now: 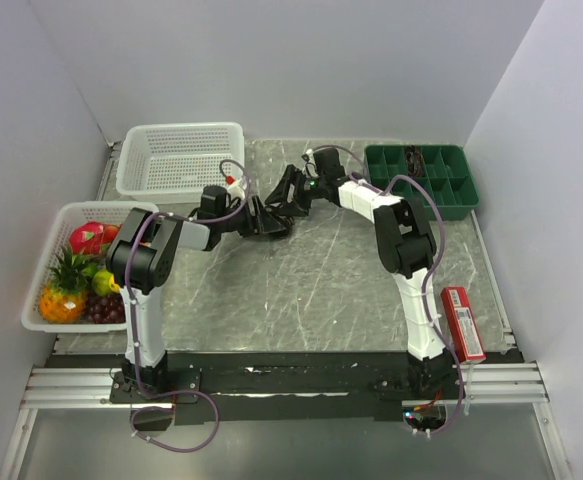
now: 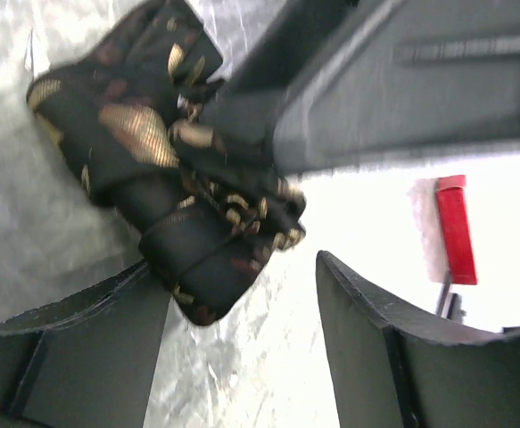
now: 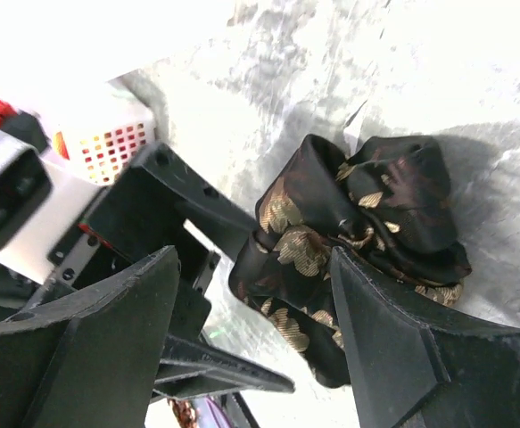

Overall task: Roll the ties
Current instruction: Roll the tie at the center of the board.

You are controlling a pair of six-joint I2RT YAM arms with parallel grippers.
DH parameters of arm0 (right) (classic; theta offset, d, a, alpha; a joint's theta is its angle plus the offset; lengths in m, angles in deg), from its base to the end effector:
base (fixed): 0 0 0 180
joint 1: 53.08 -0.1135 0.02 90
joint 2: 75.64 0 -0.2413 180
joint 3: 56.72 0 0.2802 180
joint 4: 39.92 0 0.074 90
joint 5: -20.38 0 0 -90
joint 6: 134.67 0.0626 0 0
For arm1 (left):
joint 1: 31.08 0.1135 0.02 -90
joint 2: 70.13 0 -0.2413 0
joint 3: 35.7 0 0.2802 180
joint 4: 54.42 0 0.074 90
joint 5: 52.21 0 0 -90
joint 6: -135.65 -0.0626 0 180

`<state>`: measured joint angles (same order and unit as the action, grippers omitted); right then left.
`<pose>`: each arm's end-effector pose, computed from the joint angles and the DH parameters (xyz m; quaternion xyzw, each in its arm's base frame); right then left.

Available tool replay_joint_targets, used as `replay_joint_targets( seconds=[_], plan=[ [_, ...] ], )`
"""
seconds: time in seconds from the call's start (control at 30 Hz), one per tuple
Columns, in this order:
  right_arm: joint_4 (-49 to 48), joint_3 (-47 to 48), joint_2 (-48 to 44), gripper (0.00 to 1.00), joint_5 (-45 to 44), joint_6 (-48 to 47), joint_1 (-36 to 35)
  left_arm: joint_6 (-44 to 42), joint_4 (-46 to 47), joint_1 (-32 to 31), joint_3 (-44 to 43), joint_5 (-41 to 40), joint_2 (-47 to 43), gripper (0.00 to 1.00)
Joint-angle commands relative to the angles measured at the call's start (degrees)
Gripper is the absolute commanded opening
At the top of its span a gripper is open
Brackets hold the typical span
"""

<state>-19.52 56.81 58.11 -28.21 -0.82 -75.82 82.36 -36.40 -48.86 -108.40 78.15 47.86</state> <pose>0.4835 0.2475 0.1122 0.0105 0.8626 0.4830 0.1503 0.4052 -0.1725 0.0717 0.0453 0.8201 -0.4855 0.2995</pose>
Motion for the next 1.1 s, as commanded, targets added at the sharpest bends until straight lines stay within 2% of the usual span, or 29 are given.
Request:
replay_joint_targets(
  seconds=[0.0, 0.33, 0.5, 0.67, 0.97, 1.07],
  plan=[
    [7.26, 1.49, 4.23, 0.77, -5.99, -2.99, -0.99, 5.3, 9.5, 1.69, 2.24, 5.26, -1.36, 0.69],
    [7.09, -0.17, 3.27, 0.77, -6.69, -3.25, -1.25, 12.86, 19.62, 2.66, 4.7, 5.7, -0.31, 0.75],
    [6.38, -1.67, 2.04, 0.77, -7.65, -3.43, -1.95, 13.39, 16.46, 2.4, 3.56, 2.36, 0.39, 0.82],
    [6.73, -2.11, 0.55, 0.77, -9.24, -4.04, -2.48, 11.63, 6.46, 1.17, 1.28, -2.47, 0.04, 0.84],
    [8.14, -3.78, -2.44, 0.77, -12.14, -5.62, -3.97, 15.85, 8.19, -0.94, -0.75, -3.71, 2.06, 0.86],
    [6.74, -5.36, -2.97, 0.78, -11.53, -5.01, -4.15, 15.41, 5.47, -1.99, -1.71, -6.78, 2.06, 0.82]
  ],
)
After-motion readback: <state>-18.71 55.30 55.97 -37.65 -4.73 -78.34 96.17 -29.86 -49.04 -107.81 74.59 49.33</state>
